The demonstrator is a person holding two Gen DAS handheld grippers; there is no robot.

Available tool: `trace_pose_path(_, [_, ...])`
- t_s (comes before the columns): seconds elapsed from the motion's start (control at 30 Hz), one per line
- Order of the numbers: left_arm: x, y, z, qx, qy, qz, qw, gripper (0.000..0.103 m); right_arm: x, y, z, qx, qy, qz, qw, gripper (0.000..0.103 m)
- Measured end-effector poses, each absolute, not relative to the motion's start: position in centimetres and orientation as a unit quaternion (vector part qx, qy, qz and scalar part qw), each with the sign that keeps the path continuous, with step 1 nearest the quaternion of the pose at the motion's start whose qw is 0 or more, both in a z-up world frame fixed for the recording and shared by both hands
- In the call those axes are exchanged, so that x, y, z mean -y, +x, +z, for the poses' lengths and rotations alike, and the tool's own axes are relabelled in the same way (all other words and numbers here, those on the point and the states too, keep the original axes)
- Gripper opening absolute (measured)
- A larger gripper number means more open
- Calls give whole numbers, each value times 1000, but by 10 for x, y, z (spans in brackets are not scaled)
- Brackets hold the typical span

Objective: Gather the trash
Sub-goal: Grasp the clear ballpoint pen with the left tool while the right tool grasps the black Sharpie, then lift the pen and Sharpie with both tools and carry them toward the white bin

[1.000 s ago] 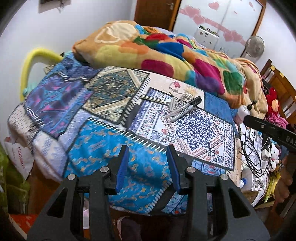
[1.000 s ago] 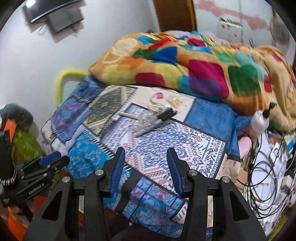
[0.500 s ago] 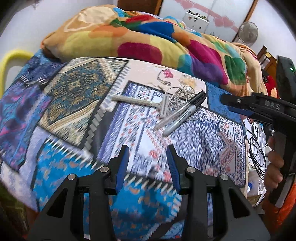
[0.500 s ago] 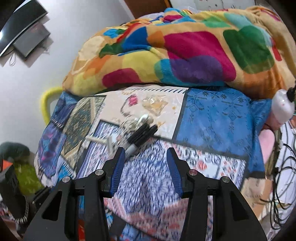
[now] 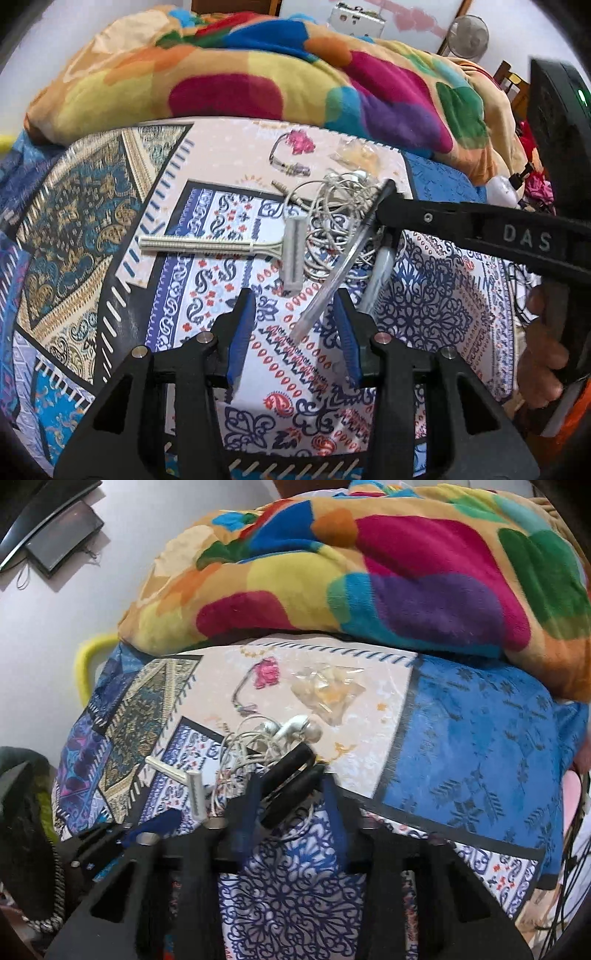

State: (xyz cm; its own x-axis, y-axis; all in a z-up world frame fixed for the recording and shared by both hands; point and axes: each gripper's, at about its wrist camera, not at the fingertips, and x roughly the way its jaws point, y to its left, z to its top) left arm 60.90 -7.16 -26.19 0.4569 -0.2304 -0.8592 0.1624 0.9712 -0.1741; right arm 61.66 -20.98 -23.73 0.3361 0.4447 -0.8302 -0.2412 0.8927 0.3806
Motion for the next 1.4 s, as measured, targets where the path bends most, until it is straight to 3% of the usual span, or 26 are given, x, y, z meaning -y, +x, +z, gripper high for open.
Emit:
trace_pose_path(0.07, [80, 605, -262, -502, -4, -113, 857, 42, 208, 617, -237, -538, 95, 212, 810, 14])
trace_pose_path(0.1, [82, 603, -262, -501, 3, -115, 858, 36, 209, 615, -234, -536, 91, 211, 812, 13])
trace_pose_path(0.13, [85, 600, -262, -500, 5, -123, 857, 19, 207, 614, -234, -535, 86, 211, 814, 13])
trace_pose_path(0.17, [87, 597, -262, -502, 4, -133, 855, 13, 206, 612, -232, -535, 79, 212, 814, 13])
trace_pose_path(0.3, [96, 581, -261, -502, 13, -147, 852, 9, 204, 597, -227, -535, 46, 216, 816, 13])
trace_pose_path(0.6, [86, 531, -260, -532, -25, -116, 839, 7, 201, 568, -239, -557, -34, 224, 799, 12])
trace_pose_path(0.83, [86, 505, -260, -556, -50, -97, 824, 7, 204, 552, -246, -570, -12, 227, 790, 13])
trace_pose_path(1.4, [103, 546, -263, -539, -44, -112, 834, 11, 209, 500, -248, -553, -61, 225, 800, 14])
